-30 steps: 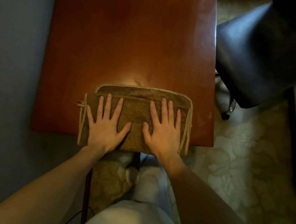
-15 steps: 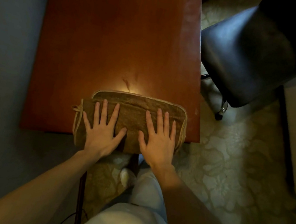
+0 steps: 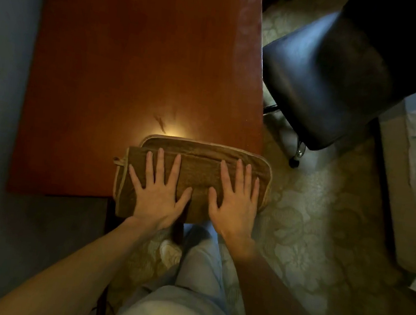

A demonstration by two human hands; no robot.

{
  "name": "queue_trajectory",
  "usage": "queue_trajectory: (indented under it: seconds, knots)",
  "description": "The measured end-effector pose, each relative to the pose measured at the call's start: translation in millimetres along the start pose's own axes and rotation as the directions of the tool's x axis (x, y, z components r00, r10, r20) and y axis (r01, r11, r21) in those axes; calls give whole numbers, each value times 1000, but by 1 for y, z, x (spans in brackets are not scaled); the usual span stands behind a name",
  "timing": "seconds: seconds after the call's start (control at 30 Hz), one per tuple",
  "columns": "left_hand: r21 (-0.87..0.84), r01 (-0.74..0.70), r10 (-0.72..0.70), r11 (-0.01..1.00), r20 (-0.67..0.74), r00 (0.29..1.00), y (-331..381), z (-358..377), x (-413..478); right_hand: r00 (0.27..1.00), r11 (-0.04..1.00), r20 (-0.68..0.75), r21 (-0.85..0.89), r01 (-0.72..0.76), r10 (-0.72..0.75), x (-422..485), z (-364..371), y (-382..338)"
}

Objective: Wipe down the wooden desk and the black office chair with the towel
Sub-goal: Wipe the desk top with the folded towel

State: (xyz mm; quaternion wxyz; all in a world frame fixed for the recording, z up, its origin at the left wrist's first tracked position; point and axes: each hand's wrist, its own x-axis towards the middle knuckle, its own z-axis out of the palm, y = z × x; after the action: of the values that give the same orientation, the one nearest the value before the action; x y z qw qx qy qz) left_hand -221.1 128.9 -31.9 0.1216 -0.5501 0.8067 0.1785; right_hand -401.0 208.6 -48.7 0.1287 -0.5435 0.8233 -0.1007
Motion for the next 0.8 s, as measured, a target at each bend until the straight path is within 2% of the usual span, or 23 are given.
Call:
queue_trajectory:
  seconds: [0.27, 0.47, 0.8]
  knots:
    - [4, -4, 4, 1000, -87, 996, 13, 1, 18, 995, 994, -36, -37, -99, 97, 18, 0, -5]
    - [3, 7, -7, 1000, -144, 990, 21, -1, 42, 993, 991, -62, -82, -107, 102, 45, 0, -1]
    - [65, -39, 53, 997, -236, 970, 27, -12, 90, 987, 985, -73, -87, -147, 141, 89, -5, -1]
